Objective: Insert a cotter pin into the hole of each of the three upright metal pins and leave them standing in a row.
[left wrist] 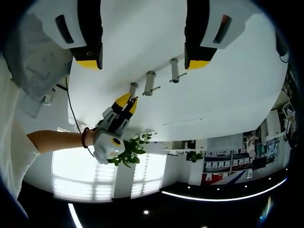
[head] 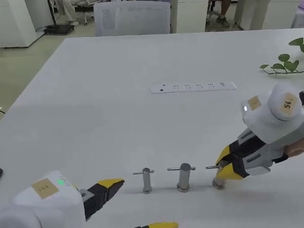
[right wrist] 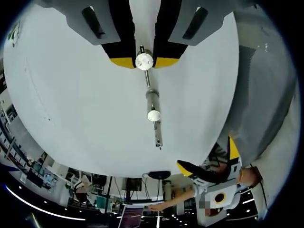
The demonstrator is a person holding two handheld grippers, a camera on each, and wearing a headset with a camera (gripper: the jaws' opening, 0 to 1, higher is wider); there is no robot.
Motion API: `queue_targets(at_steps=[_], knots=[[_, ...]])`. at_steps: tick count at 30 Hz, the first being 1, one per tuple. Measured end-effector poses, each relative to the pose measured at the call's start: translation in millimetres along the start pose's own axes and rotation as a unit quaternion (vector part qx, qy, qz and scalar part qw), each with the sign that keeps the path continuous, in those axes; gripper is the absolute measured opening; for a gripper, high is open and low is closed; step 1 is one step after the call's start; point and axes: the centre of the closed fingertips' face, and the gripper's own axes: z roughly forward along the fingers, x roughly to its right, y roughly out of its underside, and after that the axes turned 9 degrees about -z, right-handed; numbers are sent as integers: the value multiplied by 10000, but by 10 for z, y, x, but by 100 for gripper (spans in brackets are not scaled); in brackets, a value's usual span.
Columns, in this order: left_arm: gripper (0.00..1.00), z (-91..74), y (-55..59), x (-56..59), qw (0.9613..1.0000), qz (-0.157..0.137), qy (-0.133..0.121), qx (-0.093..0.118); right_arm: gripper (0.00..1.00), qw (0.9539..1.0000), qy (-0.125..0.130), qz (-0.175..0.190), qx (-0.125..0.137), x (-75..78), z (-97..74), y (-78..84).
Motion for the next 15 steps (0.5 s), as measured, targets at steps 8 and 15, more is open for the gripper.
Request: queue_targets(at_steps=[8,15], knots=[[70,-12,13,-9,10000,-14,-19,-26,15,9999,-57,-3,101,-13,-1,-19],[71,-18,25,-15,10000,1,-35,-49,22,9996,-63,242,115,-30,32,12]])
